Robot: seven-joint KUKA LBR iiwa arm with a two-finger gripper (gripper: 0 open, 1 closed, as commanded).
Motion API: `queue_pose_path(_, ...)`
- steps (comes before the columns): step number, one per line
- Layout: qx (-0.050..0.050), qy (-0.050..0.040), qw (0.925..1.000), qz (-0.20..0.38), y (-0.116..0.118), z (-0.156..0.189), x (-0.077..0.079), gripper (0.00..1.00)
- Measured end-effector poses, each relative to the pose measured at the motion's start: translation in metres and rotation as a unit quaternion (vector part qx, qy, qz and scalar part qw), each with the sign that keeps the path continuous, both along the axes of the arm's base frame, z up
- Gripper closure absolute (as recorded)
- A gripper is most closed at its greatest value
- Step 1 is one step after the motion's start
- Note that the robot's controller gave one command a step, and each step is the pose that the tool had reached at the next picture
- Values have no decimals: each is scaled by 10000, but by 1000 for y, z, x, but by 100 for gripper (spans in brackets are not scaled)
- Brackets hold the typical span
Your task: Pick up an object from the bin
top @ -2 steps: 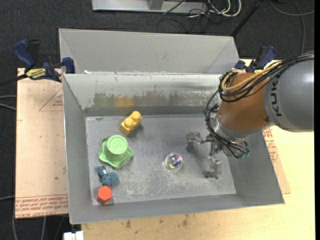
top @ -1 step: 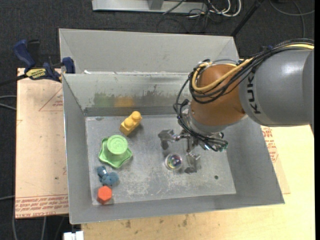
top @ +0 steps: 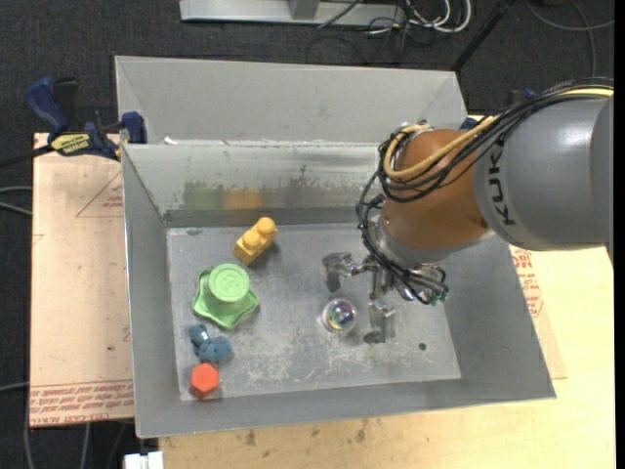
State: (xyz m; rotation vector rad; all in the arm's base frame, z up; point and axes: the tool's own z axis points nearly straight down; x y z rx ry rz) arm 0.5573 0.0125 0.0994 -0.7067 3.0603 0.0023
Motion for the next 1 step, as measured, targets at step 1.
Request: queue_pose_path(1,1,9,9990,-444,-1,-31,1,0)
